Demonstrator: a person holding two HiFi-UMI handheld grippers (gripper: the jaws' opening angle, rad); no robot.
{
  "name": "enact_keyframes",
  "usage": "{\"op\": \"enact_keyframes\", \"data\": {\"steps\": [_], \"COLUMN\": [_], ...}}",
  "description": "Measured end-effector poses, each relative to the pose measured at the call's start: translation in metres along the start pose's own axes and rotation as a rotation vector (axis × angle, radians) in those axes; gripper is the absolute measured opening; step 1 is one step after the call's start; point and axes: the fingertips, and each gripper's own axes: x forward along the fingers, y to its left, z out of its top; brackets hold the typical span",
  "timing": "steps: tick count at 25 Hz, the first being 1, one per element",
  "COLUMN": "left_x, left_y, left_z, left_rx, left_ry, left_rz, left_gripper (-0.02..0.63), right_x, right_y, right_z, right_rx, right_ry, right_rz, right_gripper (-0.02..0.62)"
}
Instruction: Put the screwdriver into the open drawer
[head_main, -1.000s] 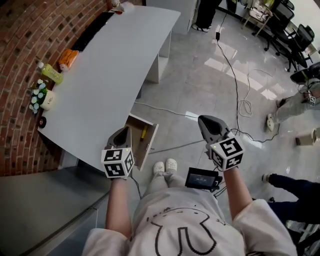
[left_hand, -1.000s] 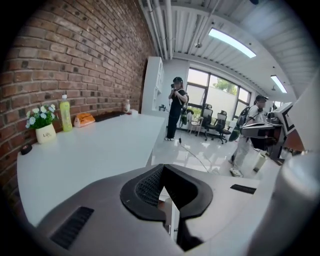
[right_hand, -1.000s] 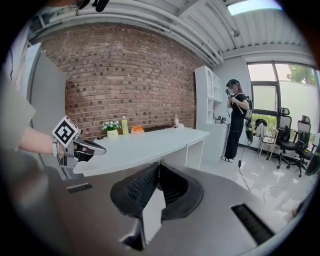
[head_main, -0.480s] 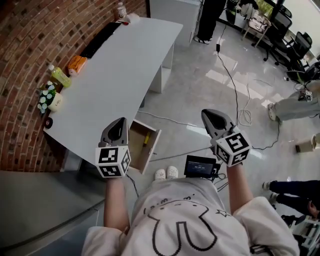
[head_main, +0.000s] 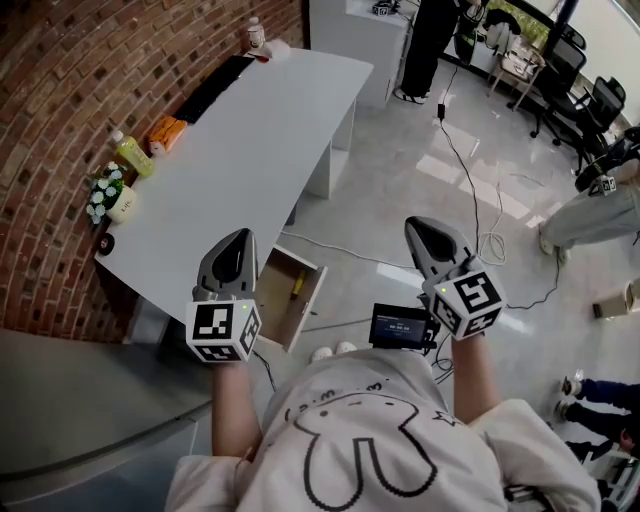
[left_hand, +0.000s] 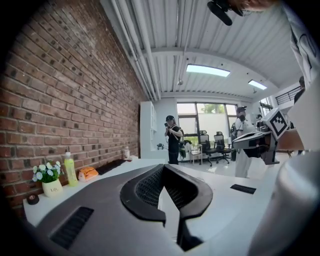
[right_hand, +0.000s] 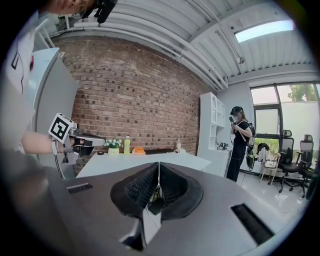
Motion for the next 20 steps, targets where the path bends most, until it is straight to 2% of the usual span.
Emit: {"op": "enact_keyframes", "data": {"steps": [10,20], "left_x": [-0.007,-0.005], "left_y": [0.004,0.001], "left_z": [0.02,0.024], "left_rx": [0.03,0.042], "left_ry": [-0.068,-0.088], "left_rz": [0.019,0.018], "left_gripper": [0.012,0.012], "right_x": [0.0,-0.004], "right_y": [-0.002,-0.001], "right_z": [0.018,0.021], "right_rx": [0.01,0.004], "right_ry": [-0.067,-0.081], "right_rz": [-0.031,-0.038], "right_gripper": [0.021,0.021]}}
